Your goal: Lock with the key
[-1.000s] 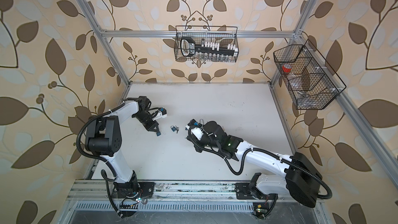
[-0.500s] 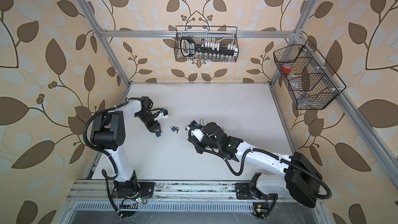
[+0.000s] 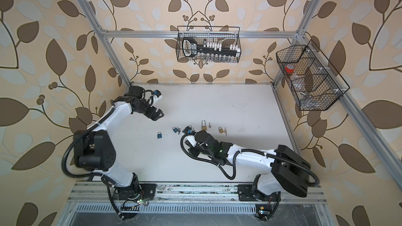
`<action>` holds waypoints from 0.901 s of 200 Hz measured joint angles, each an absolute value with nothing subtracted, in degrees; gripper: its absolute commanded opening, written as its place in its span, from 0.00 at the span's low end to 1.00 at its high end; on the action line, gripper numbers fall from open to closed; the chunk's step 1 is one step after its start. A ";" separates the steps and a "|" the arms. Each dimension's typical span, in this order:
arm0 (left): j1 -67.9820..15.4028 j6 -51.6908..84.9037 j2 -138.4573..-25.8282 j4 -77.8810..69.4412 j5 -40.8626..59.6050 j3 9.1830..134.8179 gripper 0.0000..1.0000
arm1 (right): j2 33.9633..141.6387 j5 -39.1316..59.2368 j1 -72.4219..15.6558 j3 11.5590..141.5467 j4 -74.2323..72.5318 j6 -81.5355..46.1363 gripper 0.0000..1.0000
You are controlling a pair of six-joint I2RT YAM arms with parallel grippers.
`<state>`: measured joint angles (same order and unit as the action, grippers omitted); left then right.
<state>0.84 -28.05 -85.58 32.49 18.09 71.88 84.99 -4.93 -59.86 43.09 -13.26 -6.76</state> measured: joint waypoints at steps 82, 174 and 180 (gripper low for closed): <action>1.69 15.03 -53.84 21.26 9.96 51.33 0.99 | 115.61 -9.34 -62.83 65.34 -20.82 -11.68 0.00; 4.54 20.01 -44.01 23.88 0.99 47.42 0.99 | 127.98 -10.94 -60.05 80.20 -16.47 -12.45 0.00; 4.56 20.03 -44.01 23.97 0.95 47.35 0.99 | 128.31 -10.96 -59.83 80.73 -16.12 -12.45 0.00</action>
